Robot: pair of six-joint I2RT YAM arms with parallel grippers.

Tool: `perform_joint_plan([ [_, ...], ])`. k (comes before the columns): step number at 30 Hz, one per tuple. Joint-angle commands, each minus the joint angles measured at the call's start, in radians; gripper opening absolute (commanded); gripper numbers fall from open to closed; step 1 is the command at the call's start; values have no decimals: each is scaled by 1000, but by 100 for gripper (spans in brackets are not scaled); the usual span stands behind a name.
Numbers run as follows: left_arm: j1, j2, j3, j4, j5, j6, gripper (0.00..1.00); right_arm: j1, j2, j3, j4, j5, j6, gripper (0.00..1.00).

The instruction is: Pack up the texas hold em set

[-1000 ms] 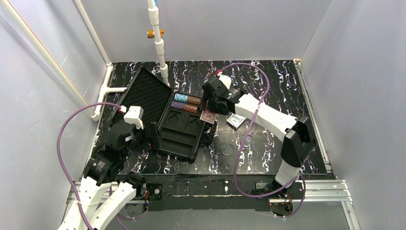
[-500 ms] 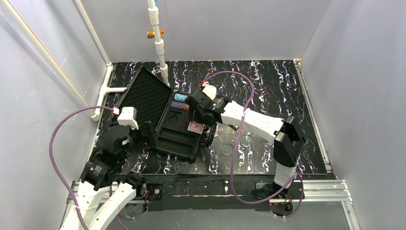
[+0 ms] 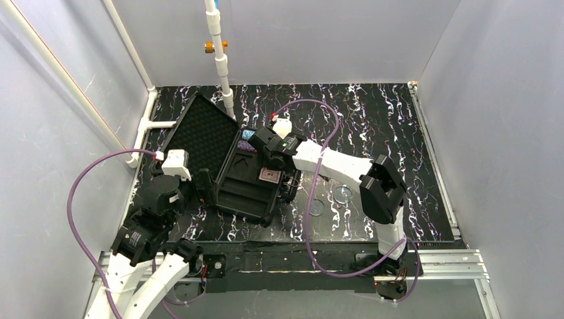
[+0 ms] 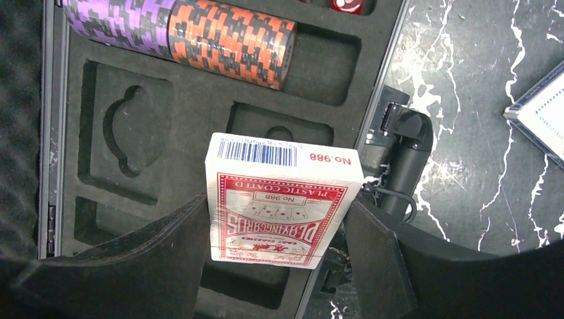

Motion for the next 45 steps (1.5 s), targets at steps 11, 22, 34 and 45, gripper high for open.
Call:
perform_joint_plan([
  [11,-1,2,-2,-11,-12,5,99,1,79,142,35,82,-37,27],
  [22,-1,9,-2,-12,-8,9,99,1,101,142,16,88,-40,27],
  [34,-1,18,0,-10,-4,13,99,1,102,107,-32,74,-35,28],
  [45,-1,24,0,-10,1,14,99,1,101,82,-40,54,-30,28],
])
